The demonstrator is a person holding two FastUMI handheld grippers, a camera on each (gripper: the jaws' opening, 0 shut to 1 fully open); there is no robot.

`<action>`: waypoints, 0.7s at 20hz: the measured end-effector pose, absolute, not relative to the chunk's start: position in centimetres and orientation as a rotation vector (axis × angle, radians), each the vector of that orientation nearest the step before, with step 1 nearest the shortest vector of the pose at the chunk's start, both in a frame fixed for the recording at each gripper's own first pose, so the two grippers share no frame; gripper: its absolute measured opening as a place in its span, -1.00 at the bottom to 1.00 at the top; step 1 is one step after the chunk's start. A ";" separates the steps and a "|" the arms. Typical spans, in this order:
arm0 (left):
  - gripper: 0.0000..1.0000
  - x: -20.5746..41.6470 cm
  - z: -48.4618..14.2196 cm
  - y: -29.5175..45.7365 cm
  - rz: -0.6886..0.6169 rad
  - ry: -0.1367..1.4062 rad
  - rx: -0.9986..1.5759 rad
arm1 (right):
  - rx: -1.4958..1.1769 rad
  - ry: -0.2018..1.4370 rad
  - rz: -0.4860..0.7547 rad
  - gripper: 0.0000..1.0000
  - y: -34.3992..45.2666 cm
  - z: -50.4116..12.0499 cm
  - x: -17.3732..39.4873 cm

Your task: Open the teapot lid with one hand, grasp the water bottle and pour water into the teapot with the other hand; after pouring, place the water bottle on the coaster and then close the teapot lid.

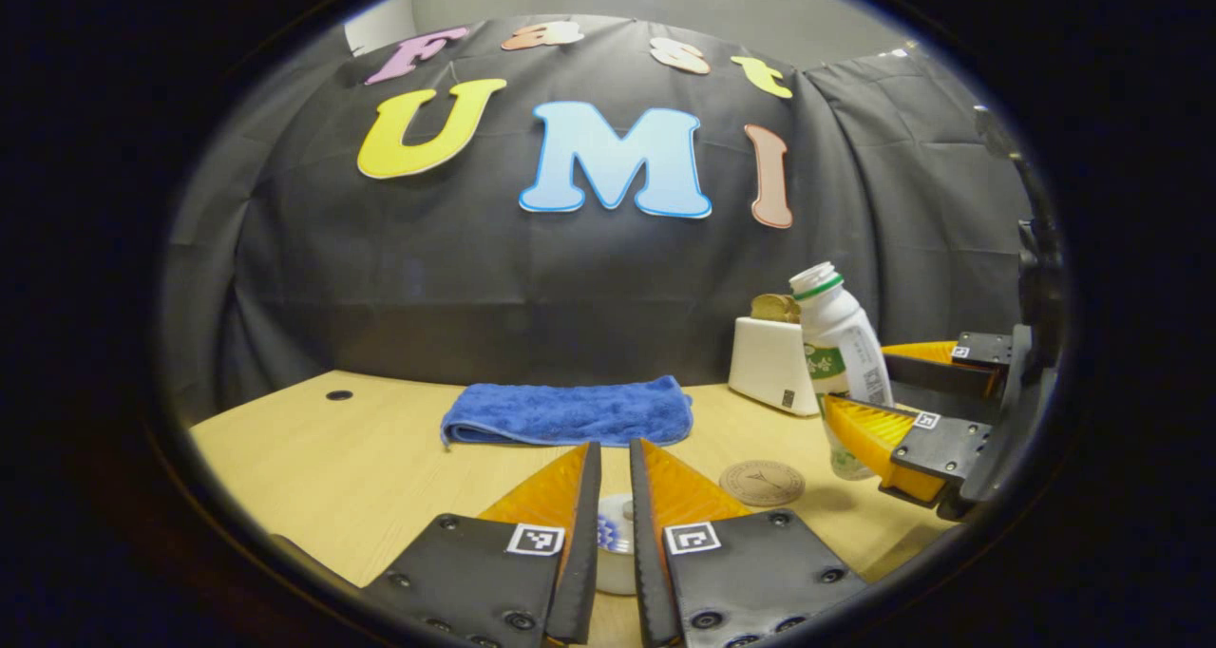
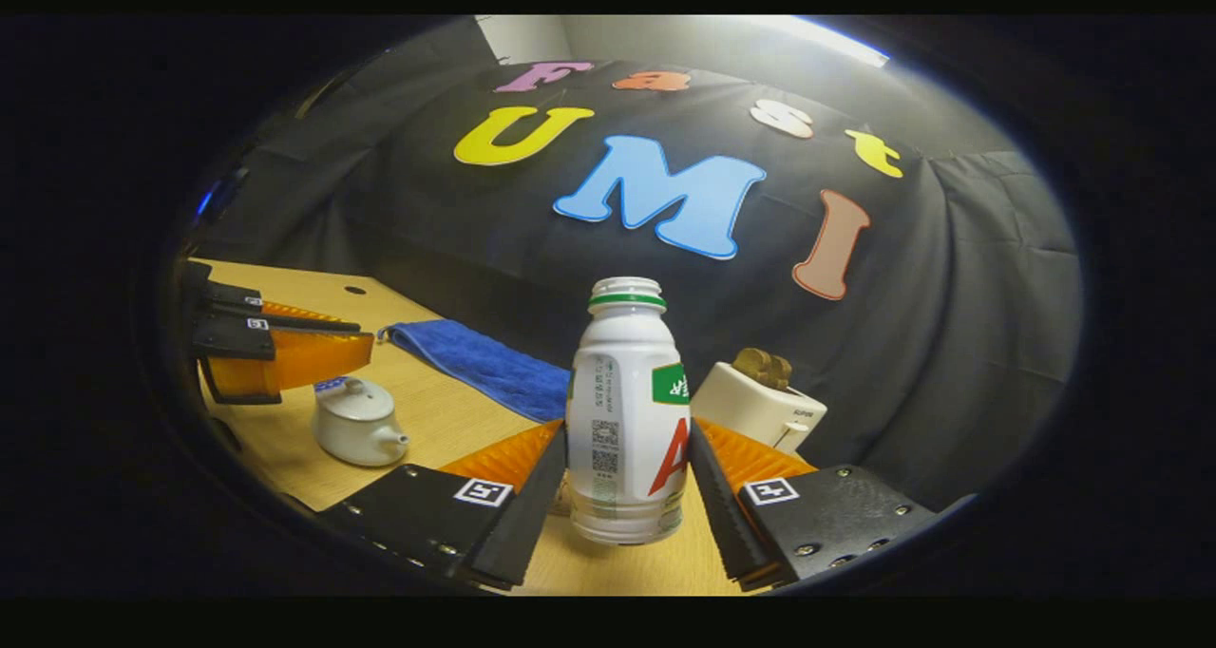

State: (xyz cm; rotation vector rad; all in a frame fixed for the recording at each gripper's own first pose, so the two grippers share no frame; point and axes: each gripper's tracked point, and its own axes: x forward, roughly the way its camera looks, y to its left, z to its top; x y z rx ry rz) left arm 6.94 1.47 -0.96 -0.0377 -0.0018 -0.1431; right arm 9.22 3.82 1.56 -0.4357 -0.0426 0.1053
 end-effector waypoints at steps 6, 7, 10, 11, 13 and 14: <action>-0.51 6.7 -0.9 2.0 -0.139 -0.005 -0.067 | -0.362 -0.024 0.120 0.48 4.9 0.8 11.4; -0.51 6.6 -0.8 2.0 -0.139 -0.005 -0.069 | -0.353 -0.022 0.118 0.48 5.0 0.7 11.7; -0.51 6.6 -0.9 2.1 -0.138 -0.001 -0.069 | -0.343 -0.015 0.107 0.48 4.8 0.2 12.7; -0.41 6.5 -0.9 2.1 -0.138 0.000 -0.071 | -0.334 -0.015 0.103 0.48 4.7 0.1 13.1; -0.43 6.6 -0.9 2.1 -0.140 0.001 -0.080 | -0.310 -0.016 0.099 0.48 4.7 0.0 13.4; -0.51 6.5 -1.0 2.1 -0.142 0.002 -0.083 | -0.296 -0.017 0.098 0.48 4.8 0.0 13.6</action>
